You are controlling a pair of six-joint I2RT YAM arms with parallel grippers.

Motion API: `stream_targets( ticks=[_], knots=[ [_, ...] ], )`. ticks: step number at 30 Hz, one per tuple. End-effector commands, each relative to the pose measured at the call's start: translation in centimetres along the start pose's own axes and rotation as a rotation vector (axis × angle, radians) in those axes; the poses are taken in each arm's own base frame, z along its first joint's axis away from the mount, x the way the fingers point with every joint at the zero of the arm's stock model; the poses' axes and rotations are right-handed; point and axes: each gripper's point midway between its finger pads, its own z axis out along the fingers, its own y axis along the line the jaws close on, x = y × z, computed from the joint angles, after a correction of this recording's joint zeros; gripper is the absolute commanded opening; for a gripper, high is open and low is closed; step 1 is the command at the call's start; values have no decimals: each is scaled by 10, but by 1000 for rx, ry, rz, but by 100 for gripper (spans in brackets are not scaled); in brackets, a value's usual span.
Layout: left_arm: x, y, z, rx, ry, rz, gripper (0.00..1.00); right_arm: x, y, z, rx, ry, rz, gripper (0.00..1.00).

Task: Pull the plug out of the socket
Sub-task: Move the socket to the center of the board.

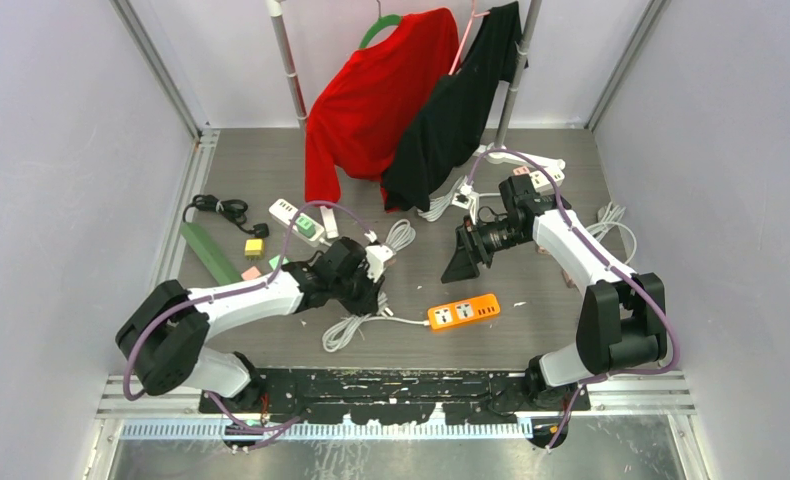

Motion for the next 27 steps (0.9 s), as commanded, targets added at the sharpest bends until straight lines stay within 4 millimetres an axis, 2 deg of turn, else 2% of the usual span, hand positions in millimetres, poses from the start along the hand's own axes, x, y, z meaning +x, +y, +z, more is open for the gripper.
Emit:
stream_targets(
  ticks=[1,5,11,14,16,20,23,27],
  knots=[
    [-35,-34,0,160,-112,-63,12,-13,11,-8,6,-32,-106,75],
    [-63,-60,4,294,-217,-133,9,-3,10,-10,12,-8,-205,76],
    [-73,-85,30,361,-194,-207,11,20,9,-13,26,34,-480,82],
    [-77,-95,41,374,-195,-225,20,36,8,-13,23,60,-621,93],
    [-81,-98,44,378,-199,-259,31,46,8,-12,21,71,-692,100],
    [-94,-93,32,353,-279,-262,52,55,9,-8,9,83,-758,100],
    [-100,-85,12,298,-337,-227,58,58,10,-5,-3,98,-777,100],
    [-100,-66,-19,185,-411,-174,59,64,9,1,-12,131,-807,100]
  ],
)
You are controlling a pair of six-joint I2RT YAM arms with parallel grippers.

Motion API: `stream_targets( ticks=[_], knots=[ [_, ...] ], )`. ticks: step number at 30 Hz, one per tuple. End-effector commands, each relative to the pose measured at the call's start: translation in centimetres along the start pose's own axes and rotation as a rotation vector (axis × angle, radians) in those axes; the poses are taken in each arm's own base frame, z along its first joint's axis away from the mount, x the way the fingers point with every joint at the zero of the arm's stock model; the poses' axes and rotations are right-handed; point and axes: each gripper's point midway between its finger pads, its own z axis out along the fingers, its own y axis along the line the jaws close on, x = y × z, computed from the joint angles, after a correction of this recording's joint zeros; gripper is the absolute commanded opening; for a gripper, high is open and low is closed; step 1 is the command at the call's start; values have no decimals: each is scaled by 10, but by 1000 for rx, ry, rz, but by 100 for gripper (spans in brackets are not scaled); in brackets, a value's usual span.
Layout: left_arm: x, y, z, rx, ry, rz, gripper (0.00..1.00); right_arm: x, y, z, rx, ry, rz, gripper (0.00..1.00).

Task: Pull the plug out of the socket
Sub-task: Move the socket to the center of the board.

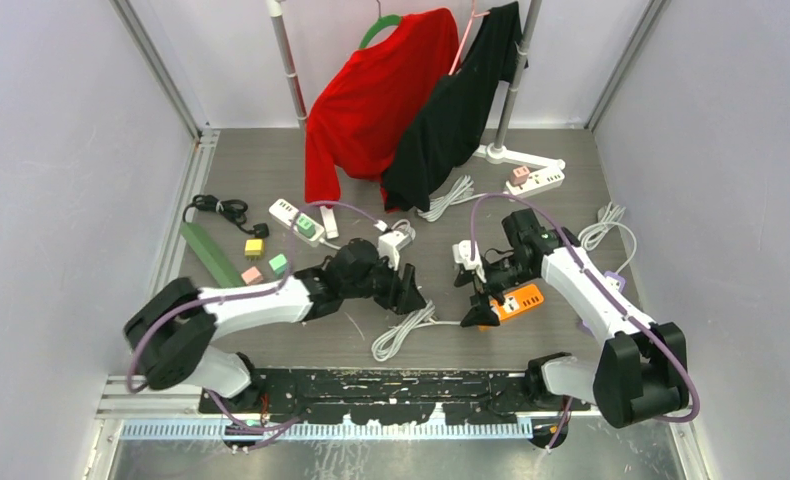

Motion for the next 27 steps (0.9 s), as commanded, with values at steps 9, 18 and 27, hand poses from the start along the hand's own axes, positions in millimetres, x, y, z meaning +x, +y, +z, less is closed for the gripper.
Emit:
stream_targets(
  ticks=[9,18,27],
  knots=[
    [-44,22,-122,-287,-311,187,76,-22,2,36,-24,35,-317,100],
    [-51,34,-178,-397,-470,160,85,-30,-9,87,29,168,-365,100],
    [-52,38,-179,-420,-480,139,84,-13,-11,127,65,274,-315,95]
  ],
)
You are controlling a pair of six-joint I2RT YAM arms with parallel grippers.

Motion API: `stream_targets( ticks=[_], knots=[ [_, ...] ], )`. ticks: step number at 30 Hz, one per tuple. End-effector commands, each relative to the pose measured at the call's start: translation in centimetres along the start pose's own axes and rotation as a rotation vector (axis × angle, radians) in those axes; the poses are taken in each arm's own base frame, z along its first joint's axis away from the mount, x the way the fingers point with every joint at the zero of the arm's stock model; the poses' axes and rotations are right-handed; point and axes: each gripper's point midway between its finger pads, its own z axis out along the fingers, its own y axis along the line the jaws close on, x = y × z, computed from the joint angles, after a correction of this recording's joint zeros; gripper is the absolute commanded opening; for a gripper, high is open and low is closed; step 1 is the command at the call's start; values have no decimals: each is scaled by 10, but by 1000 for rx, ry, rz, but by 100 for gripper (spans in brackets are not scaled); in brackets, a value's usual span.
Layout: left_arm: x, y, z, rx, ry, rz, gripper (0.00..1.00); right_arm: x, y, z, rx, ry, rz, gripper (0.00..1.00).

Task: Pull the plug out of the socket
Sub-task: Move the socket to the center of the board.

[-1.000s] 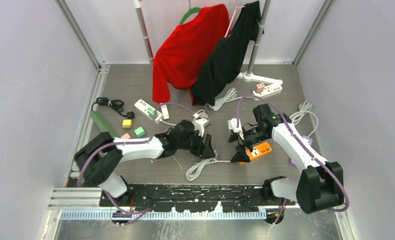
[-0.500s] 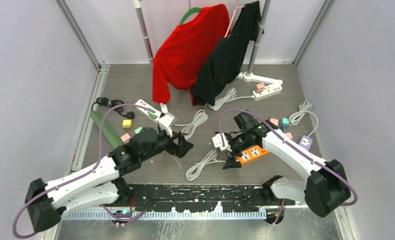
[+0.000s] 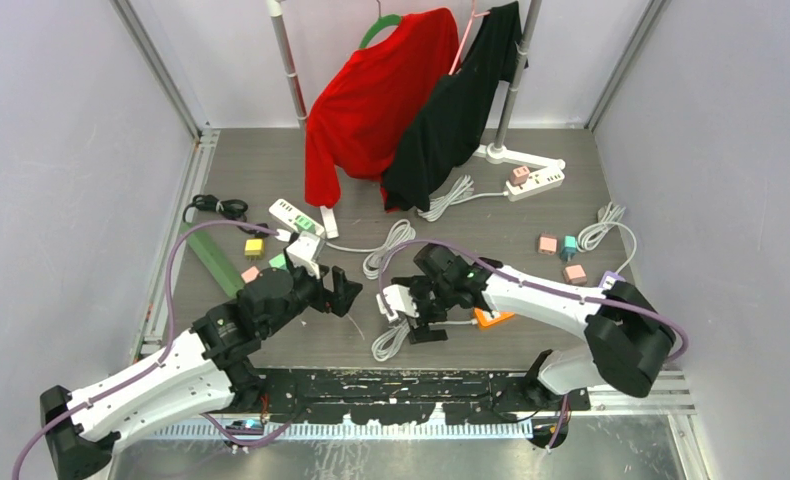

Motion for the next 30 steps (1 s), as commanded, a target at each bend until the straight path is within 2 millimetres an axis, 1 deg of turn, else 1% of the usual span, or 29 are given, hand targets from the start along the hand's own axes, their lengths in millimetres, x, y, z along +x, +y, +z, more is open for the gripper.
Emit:
stream_targets(
  ticks=[1,4,6,9,12,16,17,21,23,25,26,28,29,30],
  knots=[
    [-8,6,1,-39,-27,-15,84,-2,-12,16,61,32,37,93],
    [-6,6,0,-41,-22,-20,84,4,-5,26,34,70,37,86],
    [-6,7,-2,-40,-27,-26,84,7,-4,29,24,91,42,80],
    [-5,9,-5,-41,-37,-31,84,6,-7,28,31,102,52,65],
    [-6,12,-8,-47,-52,-34,84,1,-11,26,43,97,64,44],
    [-6,13,-11,-46,-60,-35,84,-13,-15,18,45,55,98,23],
    [-5,13,-12,-45,-58,-35,84,-19,-16,14,46,34,111,20],
    [-1,16,-14,-51,-57,-40,84,-43,-28,-11,70,-86,207,8],
    [-2,16,-14,-54,-65,-42,84,-50,-38,-28,102,-149,262,4],
    [-3,17,-14,-56,-70,-41,84,-55,-55,-51,166,-223,328,1],
    [-4,17,-14,-56,-75,-40,84,-56,-64,-64,205,-264,358,1],
    [-5,17,-14,-59,-78,-36,84,-53,-81,-90,298,-321,428,1],
    [-5,17,-13,-58,-80,-34,84,-46,-92,-105,360,-333,461,1],
    [-6,16,-13,-56,-82,-34,84,-42,-99,-115,409,-334,484,1]
  ],
)
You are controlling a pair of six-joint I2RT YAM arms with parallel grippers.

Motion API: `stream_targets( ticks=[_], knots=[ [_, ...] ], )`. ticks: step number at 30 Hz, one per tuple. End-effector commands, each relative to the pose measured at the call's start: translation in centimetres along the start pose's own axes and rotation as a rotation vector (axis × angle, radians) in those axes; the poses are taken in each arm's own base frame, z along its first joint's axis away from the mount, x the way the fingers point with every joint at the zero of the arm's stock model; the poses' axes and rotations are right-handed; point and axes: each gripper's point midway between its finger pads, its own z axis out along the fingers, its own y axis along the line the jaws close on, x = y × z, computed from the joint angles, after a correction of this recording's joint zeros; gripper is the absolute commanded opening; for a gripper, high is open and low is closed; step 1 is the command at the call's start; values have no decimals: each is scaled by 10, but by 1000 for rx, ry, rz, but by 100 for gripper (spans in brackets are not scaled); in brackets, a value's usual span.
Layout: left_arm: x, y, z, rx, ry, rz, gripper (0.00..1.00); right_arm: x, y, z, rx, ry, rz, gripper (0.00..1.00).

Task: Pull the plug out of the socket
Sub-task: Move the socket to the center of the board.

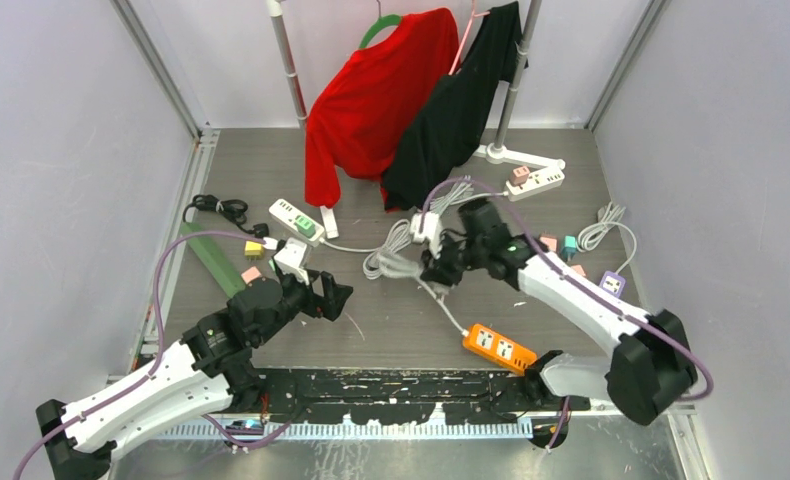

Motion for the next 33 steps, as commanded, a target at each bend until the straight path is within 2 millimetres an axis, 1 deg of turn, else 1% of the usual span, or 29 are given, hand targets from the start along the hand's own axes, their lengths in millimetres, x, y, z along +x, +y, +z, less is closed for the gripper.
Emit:
stream_targets(
  ticks=[1,4,8,12,15,17,21,25,28,31,32,33],
  knots=[
    [-15,0,1,-9,-55,-12,84,-54,-51,-56,217,-228,116,1],
    [-16,-2,1,0,-49,-4,84,-47,-93,-85,440,-243,235,1],
    [-17,-2,-3,6,-46,1,84,-30,-135,-122,698,-265,387,1],
    [-15,-2,-7,19,-57,-11,84,-3,-165,-155,896,-267,478,1],
    [-13,-2,-10,28,-63,-20,84,25,-189,-189,1115,-255,573,1],
    [-13,-3,-12,40,-69,-26,84,41,-199,-207,1205,-242,592,1],
    [-11,-8,-14,79,-74,-27,84,74,-213,-237,1331,-203,639,1],
    [-9,-13,-16,110,-70,-26,84,112,-226,-261,1446,-111,667,1],
    [-7,-17,-16,136,-64,-26,84,136,-237,-280,1560,-51,675,2],
    [-4,-20,-15,154,-60,-24,84,152,-257,-294,1590,-16,674,2],
    [-4,-21,-15,159,-60,-24,84,164,-265,-299,1590,6,693,2],
    [-4,-22,-16,164,-59,-25,84,174,-277,-300,1574,28,715,2]
  ],
)
